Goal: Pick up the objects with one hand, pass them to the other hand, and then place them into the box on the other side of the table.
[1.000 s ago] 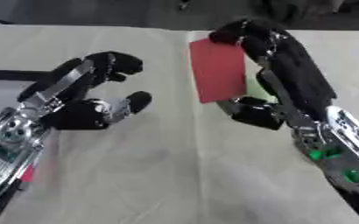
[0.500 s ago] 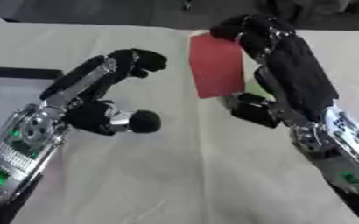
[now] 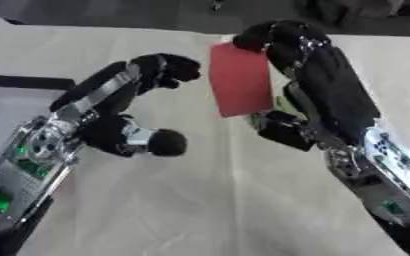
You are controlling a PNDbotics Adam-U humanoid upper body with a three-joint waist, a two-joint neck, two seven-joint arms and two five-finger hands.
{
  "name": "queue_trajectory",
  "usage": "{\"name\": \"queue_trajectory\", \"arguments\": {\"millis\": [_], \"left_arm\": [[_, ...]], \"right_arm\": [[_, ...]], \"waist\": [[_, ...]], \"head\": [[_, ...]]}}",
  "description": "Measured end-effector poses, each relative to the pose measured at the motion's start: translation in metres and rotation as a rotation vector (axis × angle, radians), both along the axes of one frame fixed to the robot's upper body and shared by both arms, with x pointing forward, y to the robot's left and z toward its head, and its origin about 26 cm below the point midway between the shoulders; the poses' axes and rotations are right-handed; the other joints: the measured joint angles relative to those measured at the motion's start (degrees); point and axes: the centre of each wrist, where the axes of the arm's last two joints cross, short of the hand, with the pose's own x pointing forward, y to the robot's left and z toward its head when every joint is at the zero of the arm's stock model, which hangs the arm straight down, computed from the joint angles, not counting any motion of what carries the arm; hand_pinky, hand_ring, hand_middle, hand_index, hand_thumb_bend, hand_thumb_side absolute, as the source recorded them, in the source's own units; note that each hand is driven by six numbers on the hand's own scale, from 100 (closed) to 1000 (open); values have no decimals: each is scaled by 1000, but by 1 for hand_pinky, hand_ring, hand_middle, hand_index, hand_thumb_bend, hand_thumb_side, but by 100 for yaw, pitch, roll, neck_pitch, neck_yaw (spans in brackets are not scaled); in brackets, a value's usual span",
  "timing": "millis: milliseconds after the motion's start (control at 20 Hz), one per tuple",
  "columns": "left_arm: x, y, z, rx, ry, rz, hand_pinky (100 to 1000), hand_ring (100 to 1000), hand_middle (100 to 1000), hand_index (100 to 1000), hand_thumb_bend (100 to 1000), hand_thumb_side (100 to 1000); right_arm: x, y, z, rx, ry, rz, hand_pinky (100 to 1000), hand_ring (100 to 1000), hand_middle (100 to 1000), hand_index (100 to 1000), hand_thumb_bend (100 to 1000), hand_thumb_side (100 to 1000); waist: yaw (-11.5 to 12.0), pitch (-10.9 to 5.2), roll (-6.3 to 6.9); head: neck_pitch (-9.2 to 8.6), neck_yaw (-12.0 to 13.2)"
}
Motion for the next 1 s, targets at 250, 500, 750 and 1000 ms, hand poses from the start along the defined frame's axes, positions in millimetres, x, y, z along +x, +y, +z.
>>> {"name": "queue_trajectory", "arguments": {"millis": [250, 500, 750, 1000], "left_arm": [[-2, -4, 4, 7, 10, -2, 901, 871, 763, 855, 881, 582], [-3, -9, 7, 13, 13, 3, 900, 870, 760, 854, 869, 562], [-3, -13, 10, 8, 23, 5, 898, 866, 758, 856, 839, 528], [-4, -17, 11, -12, 40, 59, 891, 859, 752, 857, 871, 512]], "right_arm": [[-1, 2, 0, 9, 0, 17, 797, 575, 538, 499, 148, 100], [-1, 4, 1, 24, 5, 39, 793, 569, 537, 499, 138, 100], [-1, 5, 1, 42, 14, 66, 786, 562, 537, 500, 130, 100], [0, 6, 0, 51, 21, 83, 789, 564, 536, 499, 135, 100]], "waist": [[10, 1, -1], [14, 2, -2], [18, 5, -13], [14, 6, -27]], "head": [[-2, 48], [-4, 81], [-43, 103], [-47, 158]]}}
